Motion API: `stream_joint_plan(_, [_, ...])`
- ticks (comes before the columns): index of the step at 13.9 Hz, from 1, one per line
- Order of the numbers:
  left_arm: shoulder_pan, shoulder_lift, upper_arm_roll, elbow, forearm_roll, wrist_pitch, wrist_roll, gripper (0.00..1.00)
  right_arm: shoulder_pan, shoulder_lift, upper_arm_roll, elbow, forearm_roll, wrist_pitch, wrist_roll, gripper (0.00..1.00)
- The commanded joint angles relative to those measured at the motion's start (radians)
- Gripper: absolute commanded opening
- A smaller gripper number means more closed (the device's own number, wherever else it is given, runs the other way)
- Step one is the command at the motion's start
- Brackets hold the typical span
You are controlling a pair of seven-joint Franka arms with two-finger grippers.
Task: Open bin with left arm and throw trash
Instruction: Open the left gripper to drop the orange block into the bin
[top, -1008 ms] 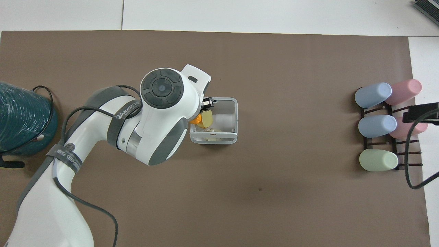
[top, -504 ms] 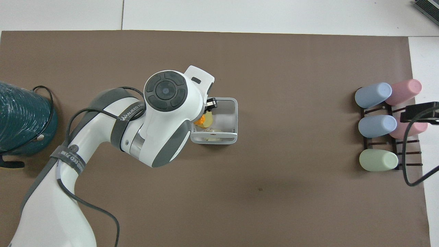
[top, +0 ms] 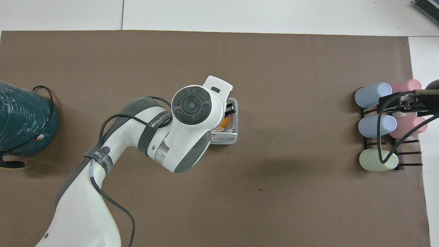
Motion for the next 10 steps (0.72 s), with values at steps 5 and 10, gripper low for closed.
stream_joint_plan(5, [0.107,-0.008,0.011,0.193,-0.005,-0.277,0.073,0.78,-0.004,-0.017,0.0,-0.049,0.012,0.045,-0.023,1.0])
stream_joint_plan(10, [0.262,-0.021,0.027,0.325,-0.002,-0.545,0.356,0.78,-0.006,-0.018,0.0,-0.051,-0.002,0.063,-0.02,1.0])
